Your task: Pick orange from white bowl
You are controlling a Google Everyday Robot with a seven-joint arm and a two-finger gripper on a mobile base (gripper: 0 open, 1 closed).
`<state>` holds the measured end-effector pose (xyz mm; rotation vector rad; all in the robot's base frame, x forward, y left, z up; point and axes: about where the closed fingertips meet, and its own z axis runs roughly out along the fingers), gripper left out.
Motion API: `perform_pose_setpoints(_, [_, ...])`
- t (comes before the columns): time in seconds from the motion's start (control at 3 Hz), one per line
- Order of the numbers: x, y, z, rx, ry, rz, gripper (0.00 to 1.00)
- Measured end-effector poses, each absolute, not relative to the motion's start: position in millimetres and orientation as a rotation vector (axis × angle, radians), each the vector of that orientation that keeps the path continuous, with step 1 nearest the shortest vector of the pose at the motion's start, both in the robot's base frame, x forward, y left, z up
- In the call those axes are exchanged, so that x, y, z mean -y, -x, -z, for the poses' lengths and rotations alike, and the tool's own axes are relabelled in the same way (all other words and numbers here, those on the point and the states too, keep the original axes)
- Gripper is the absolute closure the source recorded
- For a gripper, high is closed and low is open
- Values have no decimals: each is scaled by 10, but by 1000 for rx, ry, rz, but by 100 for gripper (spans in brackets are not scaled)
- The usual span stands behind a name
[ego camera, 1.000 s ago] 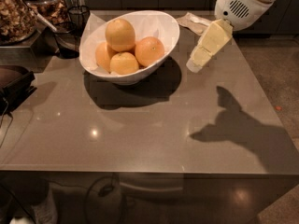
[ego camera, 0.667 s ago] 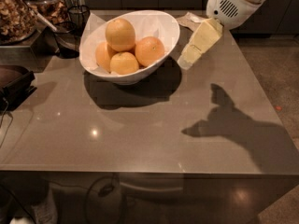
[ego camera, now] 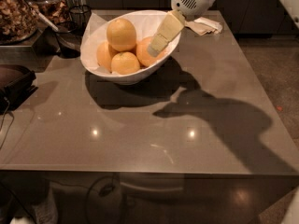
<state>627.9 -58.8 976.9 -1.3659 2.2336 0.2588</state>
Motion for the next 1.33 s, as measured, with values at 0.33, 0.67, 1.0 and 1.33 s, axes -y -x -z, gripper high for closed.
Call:
perform_pose_setpoints(0.33, [531, -6304, -9785, -2223, 1371, -263, 0])
perform_pose_setpoints(0.67, [418, -6340, -9848, -2200, 1343, -285, 0])
perform_pose_setpoints(1.0, [6, -6453, -10027, -2159, 1379, -279, 0])
perform_pose_setpoints(1.33, [-27, -6477, -10009, -2155, 1377, -289, 0])
